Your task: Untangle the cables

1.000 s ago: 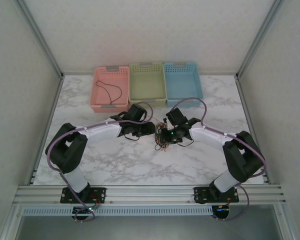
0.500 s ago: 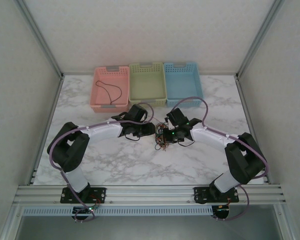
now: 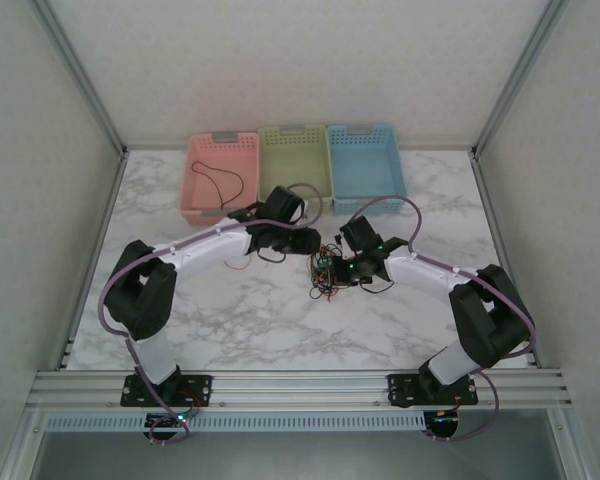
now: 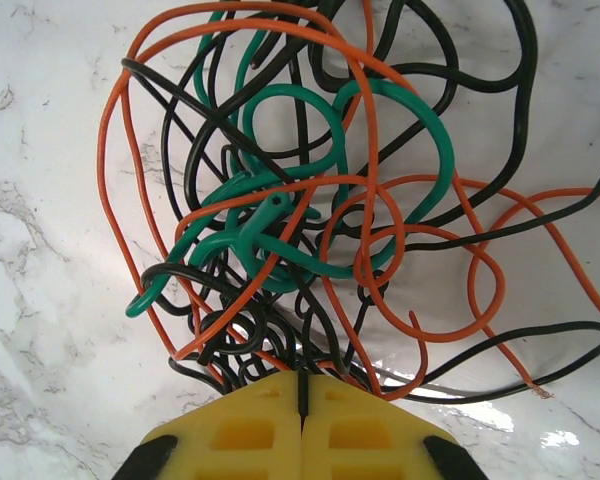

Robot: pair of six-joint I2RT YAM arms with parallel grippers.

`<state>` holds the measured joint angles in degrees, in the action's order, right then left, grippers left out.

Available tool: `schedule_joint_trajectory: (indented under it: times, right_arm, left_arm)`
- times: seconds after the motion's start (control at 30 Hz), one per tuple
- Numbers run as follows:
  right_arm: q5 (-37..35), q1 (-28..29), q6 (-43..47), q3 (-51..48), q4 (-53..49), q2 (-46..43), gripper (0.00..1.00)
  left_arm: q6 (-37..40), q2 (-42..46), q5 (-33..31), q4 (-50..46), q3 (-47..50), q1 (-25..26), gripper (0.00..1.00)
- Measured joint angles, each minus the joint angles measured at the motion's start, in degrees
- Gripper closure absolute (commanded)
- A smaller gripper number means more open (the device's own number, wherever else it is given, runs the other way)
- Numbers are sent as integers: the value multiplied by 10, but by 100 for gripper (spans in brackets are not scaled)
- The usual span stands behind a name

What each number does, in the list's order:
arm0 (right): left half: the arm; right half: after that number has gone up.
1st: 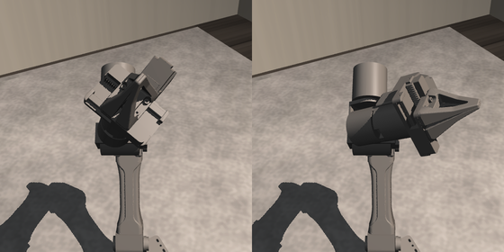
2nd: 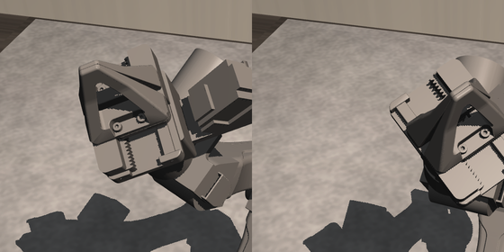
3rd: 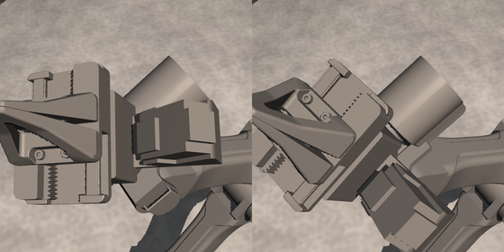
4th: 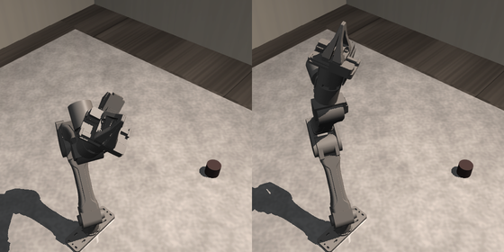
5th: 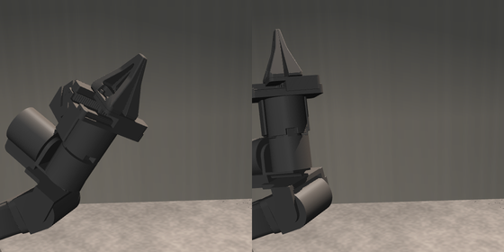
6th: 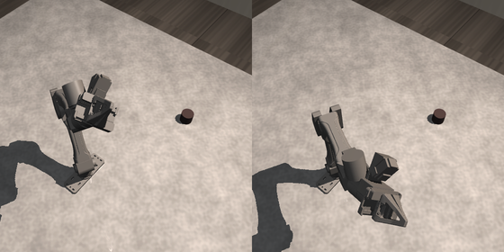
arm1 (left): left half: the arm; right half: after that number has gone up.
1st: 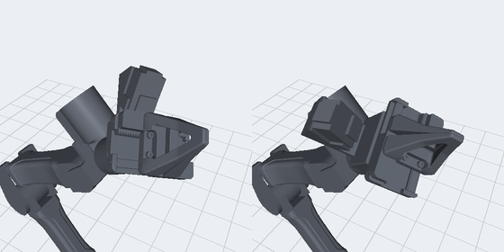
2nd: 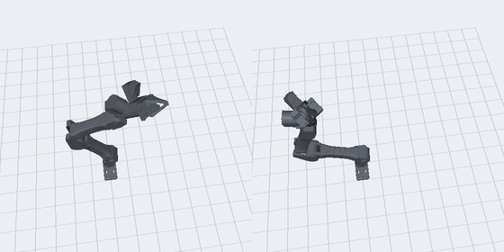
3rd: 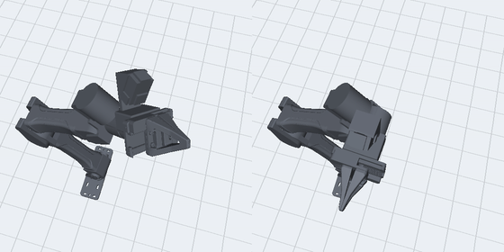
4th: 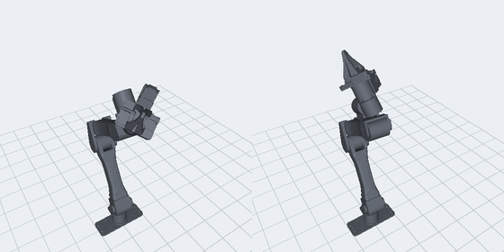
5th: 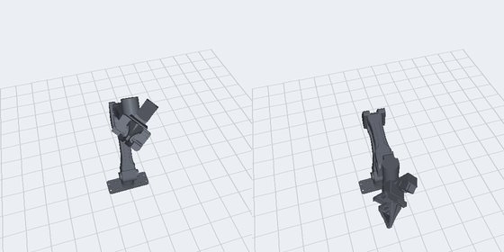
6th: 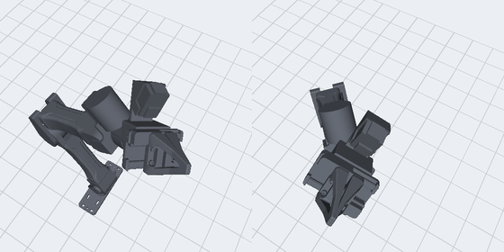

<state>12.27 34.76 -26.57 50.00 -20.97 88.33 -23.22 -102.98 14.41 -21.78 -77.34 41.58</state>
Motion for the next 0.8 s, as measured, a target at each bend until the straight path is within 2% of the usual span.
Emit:
schedule_joint_trajectory:
  times: [0.2, 0.47, 0.8]
  right_arm:
    - [16, -10, 0, -5, 8, 0, 100]
    - [35, -26, 5, -7, 10, 0, 100]
    - [45, -49, 18, -10, 5, -14, 100]
  left_arm:
    - [92, -65, 23, -40, -105, -5, 47]
    - [164, -147, 85, -97, -145, -17, 52]
    - [194, -150, 136, -111, -144, -18, 53]
